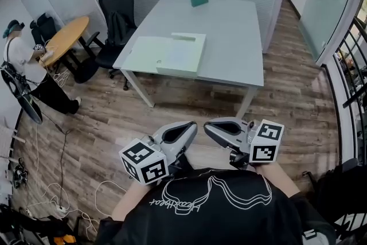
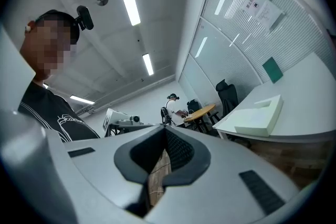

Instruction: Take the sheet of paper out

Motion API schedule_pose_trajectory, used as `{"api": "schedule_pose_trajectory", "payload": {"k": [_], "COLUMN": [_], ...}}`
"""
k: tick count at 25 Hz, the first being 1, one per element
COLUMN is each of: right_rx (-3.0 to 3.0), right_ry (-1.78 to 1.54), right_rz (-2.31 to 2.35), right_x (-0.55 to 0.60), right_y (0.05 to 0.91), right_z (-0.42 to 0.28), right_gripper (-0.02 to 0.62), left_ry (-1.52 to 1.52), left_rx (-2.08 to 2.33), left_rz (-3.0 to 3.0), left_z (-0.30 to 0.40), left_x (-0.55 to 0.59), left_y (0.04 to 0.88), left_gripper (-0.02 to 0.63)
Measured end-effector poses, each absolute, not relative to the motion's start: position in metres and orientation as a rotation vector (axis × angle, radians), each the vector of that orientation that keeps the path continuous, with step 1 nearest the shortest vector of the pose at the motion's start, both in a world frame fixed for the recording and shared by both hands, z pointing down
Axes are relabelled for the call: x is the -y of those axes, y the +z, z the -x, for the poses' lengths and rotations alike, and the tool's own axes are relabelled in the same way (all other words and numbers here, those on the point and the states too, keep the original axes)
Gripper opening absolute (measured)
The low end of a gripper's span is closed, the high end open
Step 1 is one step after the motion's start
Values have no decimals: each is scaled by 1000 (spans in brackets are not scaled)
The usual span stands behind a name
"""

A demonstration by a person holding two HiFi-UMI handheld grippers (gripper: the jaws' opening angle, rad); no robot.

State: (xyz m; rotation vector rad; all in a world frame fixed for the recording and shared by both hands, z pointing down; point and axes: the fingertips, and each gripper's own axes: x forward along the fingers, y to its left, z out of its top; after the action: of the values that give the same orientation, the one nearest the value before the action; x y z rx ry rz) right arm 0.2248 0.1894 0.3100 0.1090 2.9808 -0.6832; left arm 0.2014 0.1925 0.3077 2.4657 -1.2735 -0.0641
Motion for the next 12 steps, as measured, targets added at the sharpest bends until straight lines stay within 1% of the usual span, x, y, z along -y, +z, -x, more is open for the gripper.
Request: {"api": "schedule_pose_trajectory", "payload": {"k": [6,12], "right_rx": [-2937,-2907], "right_ry": [-739,-800], "right_rz": [-122,-100], "right_x": [-159,-119], "right_y": [312,311], "right_z": [-204,-163], "right_gripper": [9,9], "left_ry": [-60,-57], "left_rx": [1241,1221], "left_rz": [-2475,-2480], "left_z": [-182,-138], "left_x": [-164,-127], "left_y": [314,313], "left_gripper": [12,12]}}
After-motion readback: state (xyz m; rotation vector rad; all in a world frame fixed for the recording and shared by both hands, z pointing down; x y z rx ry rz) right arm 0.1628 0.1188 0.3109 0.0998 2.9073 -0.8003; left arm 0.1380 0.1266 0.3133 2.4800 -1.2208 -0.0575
